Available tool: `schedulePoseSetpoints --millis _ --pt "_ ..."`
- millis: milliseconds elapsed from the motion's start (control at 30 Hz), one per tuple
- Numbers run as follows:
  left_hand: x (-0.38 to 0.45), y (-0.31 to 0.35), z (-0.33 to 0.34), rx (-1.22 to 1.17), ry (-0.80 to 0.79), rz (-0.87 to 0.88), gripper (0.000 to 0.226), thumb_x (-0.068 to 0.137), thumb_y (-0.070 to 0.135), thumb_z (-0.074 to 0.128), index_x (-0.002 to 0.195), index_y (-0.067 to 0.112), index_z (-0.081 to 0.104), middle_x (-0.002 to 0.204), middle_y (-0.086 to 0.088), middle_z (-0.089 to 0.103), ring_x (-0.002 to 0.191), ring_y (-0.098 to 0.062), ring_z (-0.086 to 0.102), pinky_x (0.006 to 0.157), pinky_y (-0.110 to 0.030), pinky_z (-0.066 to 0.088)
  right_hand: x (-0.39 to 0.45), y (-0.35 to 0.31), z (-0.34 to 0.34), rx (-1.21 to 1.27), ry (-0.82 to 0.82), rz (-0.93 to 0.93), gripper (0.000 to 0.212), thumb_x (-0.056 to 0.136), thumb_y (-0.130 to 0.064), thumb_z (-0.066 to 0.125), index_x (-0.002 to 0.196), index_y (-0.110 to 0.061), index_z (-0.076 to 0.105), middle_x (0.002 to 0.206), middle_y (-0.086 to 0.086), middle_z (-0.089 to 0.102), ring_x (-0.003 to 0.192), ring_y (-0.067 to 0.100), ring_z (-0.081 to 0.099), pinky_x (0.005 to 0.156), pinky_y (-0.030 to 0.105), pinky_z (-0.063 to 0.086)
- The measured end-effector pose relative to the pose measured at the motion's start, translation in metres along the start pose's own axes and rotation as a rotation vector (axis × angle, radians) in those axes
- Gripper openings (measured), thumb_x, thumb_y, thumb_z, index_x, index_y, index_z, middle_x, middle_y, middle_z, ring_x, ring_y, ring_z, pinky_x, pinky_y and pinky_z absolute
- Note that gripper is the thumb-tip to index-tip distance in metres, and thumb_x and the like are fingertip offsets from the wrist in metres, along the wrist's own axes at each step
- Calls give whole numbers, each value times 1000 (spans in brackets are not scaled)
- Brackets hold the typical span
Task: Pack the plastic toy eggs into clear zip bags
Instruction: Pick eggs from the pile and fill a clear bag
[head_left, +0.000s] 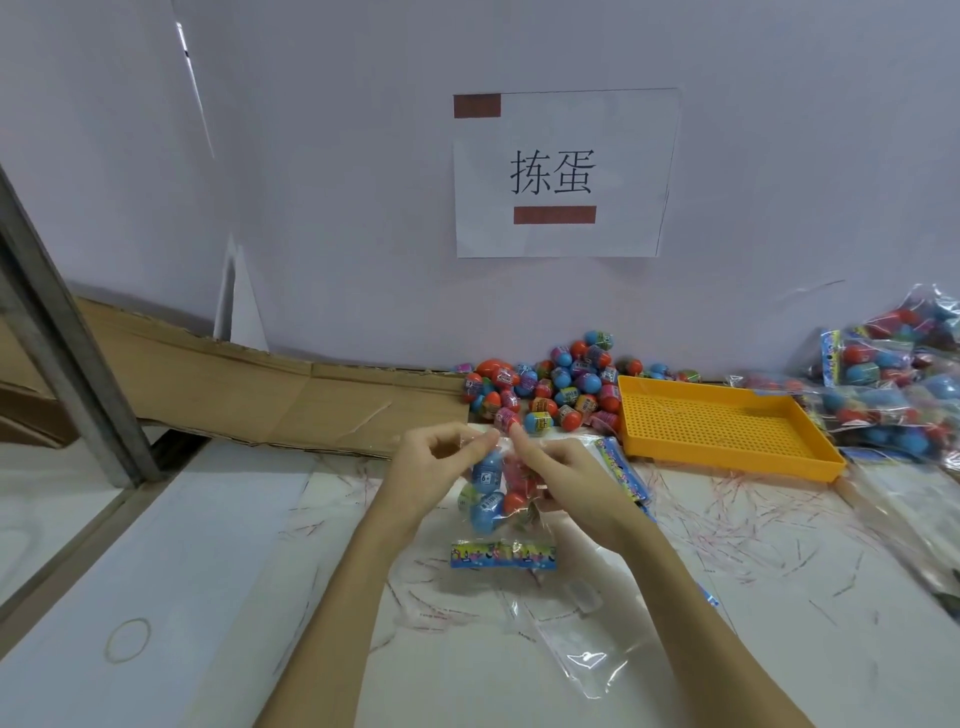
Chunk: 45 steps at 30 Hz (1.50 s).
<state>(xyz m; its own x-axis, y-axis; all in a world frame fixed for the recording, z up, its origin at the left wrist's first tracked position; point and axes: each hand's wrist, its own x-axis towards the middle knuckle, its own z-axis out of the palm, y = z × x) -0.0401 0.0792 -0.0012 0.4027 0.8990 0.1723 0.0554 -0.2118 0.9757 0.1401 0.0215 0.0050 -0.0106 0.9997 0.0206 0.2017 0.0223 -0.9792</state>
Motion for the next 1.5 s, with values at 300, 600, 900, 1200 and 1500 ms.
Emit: schedulePoseSetpoints --millis 300,600,900,1200,1500 --pt "1 4 1 -61 223 93 30 76 41 79 93 16 83 100 8 75 93 -11 73 70 -24 59 7 9 9 -447 302 -219 74 96 -64 28 54 -6 47 44 -1 44 44 8 40 51 29 36" --pt "3 0 -3 -12 24 151 36 81 62 75 107 36 80 154 30 40 138 5 45 100 -25 52 4 2 6 139 205 -247 32 104 -29 53 129 -17 69 107 -1 78 97 19 75 78 31 62" --pt "10 -9 -5 -402 193 -168 69 68 58 88 126 23 72 114 -10 77 92 -22 74 70 -34 56 3 1 0 37 106 -153 42 94 -23 72 132 -34 61 85 -26 73 77 -6 67 68 8 49" --pt "4 -4 -8 -137 130 -10 24 90 43 73 92 19 77 84 -4 73 73 -13 67 63 -25 55 6 6 1 101 201 -97 30 102 -44 53 100 -35 81 93 -4 79 84 3 66 72 25 46" --pt "1 -3 1 137 209 221 17 103 30 61 90 19 64 61 0 58 54 -13 51 52 -29 45 11 12 -2 -318 299 -219 28 103 -32 55 103 -16 78 80 -6 77 69 4 71 69 19 56"
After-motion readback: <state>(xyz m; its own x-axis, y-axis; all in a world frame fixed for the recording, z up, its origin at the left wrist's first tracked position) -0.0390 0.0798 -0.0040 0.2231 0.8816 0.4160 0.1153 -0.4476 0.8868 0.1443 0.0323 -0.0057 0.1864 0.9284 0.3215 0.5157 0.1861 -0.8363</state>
